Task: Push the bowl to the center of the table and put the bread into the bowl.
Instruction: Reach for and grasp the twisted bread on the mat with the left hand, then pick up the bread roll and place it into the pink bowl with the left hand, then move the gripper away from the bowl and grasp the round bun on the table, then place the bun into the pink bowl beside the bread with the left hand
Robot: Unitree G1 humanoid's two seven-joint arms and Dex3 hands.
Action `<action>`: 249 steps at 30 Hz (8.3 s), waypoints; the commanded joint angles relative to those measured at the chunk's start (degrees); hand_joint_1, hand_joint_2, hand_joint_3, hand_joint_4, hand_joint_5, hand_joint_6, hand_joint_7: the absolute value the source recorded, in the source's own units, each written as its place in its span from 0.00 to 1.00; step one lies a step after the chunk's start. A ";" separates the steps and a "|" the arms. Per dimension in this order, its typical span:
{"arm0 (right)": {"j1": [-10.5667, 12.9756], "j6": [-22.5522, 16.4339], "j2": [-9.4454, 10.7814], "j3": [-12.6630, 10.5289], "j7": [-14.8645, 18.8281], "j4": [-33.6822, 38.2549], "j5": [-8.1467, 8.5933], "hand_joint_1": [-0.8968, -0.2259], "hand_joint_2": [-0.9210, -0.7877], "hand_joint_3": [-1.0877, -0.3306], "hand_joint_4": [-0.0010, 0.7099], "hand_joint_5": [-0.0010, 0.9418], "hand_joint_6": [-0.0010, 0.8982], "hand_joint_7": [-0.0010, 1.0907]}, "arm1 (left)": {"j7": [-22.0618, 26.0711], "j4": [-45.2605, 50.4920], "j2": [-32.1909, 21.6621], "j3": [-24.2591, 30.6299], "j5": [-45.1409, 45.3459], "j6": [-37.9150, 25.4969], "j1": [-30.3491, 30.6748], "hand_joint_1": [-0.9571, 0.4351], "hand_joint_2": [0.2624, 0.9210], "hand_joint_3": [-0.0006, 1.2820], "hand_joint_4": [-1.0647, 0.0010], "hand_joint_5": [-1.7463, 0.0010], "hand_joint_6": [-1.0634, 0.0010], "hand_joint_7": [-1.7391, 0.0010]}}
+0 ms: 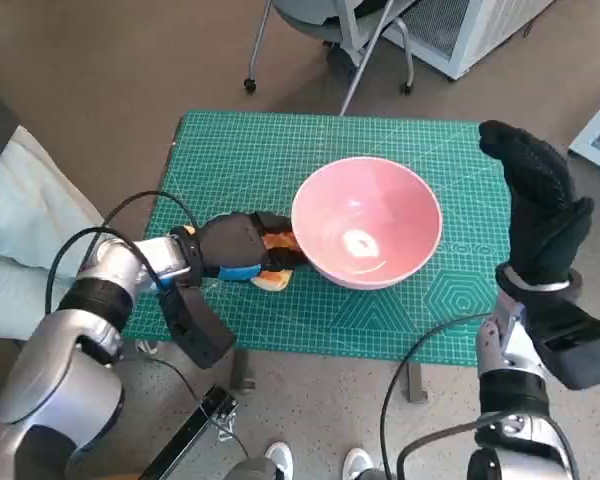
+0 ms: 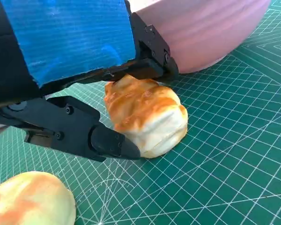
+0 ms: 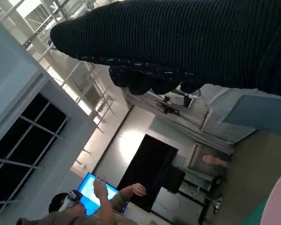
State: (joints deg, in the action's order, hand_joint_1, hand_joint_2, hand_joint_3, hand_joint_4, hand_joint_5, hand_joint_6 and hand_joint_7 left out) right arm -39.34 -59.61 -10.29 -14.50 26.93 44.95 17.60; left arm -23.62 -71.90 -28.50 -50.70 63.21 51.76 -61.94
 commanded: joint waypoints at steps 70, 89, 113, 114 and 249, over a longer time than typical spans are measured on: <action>-0.07 0.00 -0.84 0.91 0.21 3.00 -0.42 0.47 0.00 0.34 0.49 0.00 0.01 0.81 | 25.03 14.42 -5.65 34.60 -37.31 10.04 -0.86 0.69 0.98 0.01 0.33 0.38 0.27 0.38; 1.08 0.05 -0.66 1.25 0.25 1.50 0.10 0.48 0.00 0.34 0.49 0.00 0.01 0.81 | 23.02 4.44 9.71 26.83 -28.35 4.41 -4.91 0.69 1.00 0.06 0.44 0.33 0.35 0.32; 2.73 2.01 -0.47 1.38 0.33 -2.13 1.00 0.48 0.00 0.33 0.49 0.00 0.00 0.82 | 39.75 3.10 12.86 25.29 -30.26 -10.18 -3.99 0.51 0.90 0.01 0.95 0.96 0.98 0.77; 2.73 2.07 -0.45 1.39 0.33 -2.16 1.00 0.48 0.00 0.33 0.49 0.00 0.00 0.82 | 39.67 3.97 12.45 25.45 -30.42 -9.64 -3.71 0.50 0.90 0.01 0.96 0.96 0.99 0.77; -1.52 3.77 0.21 0.10 9.65 3.63 4.64 0.47 0.00 0.36 0.49 0.00 0.02 0.77 | 36.81 30.75 -4.27 32.76 -32.90 -12.57 5.04 0.69 0.98 0.04 0.35 0.28 0.32 0.44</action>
State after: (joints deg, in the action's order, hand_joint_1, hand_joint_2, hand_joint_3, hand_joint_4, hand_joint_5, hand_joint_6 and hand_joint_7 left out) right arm -41.17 -56.56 -10.63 -14.60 36.13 47.78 22.24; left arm 13.95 -42.10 -35.28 -16.75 29.39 37.59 -54.19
